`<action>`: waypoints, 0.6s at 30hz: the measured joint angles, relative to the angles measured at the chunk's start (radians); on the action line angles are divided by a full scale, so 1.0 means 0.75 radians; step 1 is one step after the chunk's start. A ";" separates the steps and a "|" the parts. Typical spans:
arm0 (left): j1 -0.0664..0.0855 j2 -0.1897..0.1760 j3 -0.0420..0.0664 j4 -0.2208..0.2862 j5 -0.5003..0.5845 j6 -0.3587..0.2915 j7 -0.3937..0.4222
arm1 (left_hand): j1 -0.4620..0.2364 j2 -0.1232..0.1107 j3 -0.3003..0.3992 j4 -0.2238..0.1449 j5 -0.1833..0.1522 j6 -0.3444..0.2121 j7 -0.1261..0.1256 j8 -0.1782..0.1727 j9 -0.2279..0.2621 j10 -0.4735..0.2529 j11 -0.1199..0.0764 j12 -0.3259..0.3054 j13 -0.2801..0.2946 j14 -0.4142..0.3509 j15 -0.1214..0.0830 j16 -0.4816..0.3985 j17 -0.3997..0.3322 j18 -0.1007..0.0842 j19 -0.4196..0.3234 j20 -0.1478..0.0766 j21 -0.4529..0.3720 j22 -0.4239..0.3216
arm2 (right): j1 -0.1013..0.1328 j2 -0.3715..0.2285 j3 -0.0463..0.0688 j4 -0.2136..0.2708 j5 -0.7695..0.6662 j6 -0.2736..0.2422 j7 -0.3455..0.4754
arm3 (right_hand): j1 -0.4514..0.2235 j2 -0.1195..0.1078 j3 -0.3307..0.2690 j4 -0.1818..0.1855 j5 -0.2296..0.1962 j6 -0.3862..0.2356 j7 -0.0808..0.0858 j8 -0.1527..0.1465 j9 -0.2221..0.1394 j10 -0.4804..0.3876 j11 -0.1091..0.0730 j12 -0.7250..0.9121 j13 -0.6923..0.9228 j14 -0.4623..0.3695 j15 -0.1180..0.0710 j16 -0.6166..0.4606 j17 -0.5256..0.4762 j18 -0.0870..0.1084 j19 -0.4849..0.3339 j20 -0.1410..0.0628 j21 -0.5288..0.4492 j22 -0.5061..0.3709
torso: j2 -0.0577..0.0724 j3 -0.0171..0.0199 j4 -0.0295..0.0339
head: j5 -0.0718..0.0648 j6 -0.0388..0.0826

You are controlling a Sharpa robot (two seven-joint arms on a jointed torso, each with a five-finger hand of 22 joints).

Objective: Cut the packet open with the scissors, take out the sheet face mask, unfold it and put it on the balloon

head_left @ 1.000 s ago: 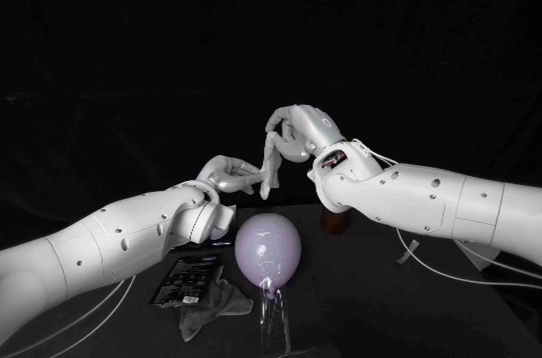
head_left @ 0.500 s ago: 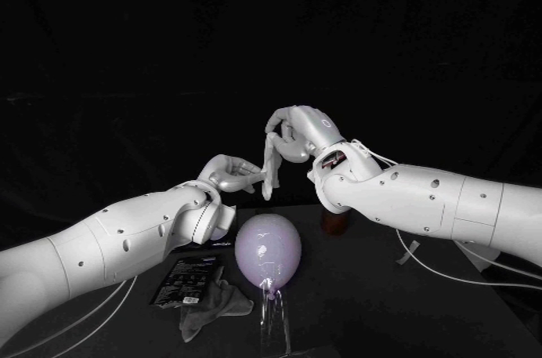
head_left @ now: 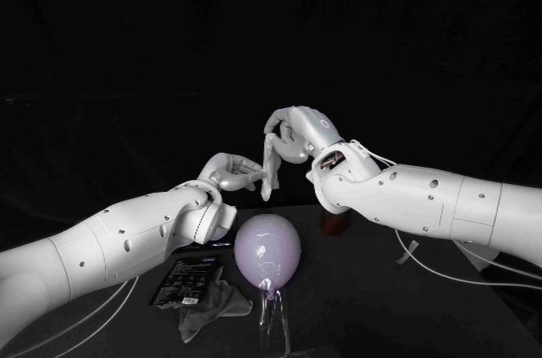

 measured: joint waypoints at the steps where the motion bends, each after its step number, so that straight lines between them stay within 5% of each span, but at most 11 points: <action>1: 0.000 0.000 0.000 0.000 0.000 0.000 0.000 | 0.000 0.000 -0.004 0.004 0.000 0.000 0.000 0.000 0.000 0.000 0.000 0.000 0.000 0.000 0.000 0.000 0.000 0.000 0.000 0.000 0.000 0.000 | 0.000 0.000 0.000 0.000 0.000 0.000 0.000 | 0.000 0.000 0.000 0.000 0.000 0.000 0.000 0.000 0.000 0.001 -0.001 -0.001 0.000 0.000 0.000 0.000 0.000 0.000 0.000 0.000 0.000 0.000 | 0.000 -0.0001 0.0001 | -0.001 0.000; 9: 0.000 0.007 0.000 -0.007 0.005 0.000 0.001 | -0.014 0.014 0.007 0.019 0.000 0.018 -0.008 0.002 0.004 0.005 -0.005 0.007 0.000 0.000 0.000 0.009 0.002 0.000 0.002 -0.002 0.000 0.000 | 0.000 -0.003 0.000 0.008 0.000 0.001 0.000 | -0.005 -0.005 0.000 0.000 0.000 0.003 -0.003 0.000 0.000 0.001 -0.001 0.004 0.004 0.000 0.000 -0.001 -0.001 0.000 0.000 0.000 0.000 0.000 | 0.000 -0.0005 0.0009 | 0.000 -0.001; 16: 0.000 0.008 0.000 -0.020 0.015 -0.010 0.003 | 0.018 0.116 0.066 0.038 -0.001 0.123 -0.052 0.051 0.027 0.111 -0.057 0.026 -0.002 0.071 -0.061 0.094 0.032 0.023 0.070 -0.036 0.077 0.039 | 0.000 -0.010 0.000 0.011 0.000 0.001 0.000 | -0.005 -0.005 0.000 0.000 -0.001 0.003 -0.003 0.000 -0.001 0.001 -0.001 0.004 0.004 0.000 0.000 -0.004 -0.001 0.000 0.000 0.000 0.000 -0.001 | 0.000 -0.0005 0.0008 | 0.002 0.001; 18: 0.000 0.008 0.000 -0.023 0.017 -0.015 0.003 | 0.022 0.121 0.086 0.032 -0.002 0.124 -0.053 0.059 0.038 0.132 -0.065 0.024 -0.008 0.082 -0.071 0.107 0.036 0.023 0.077 -0.043 0.111 0.063 | 0.000 -0.012 0.000 0.010 0.000 0.001 0.000 | -0.005 -0.005 0.004 -0.004 -0.001 0.003 -0.003 0.000 -0.001 0.001 -0.001 0.004 0.004 0.000 0.000 0.000 -0.001 0.000 0.000 0.000 0.000 -0.001 | 0.000 -0.0005 0.0008 | 0.002 0.001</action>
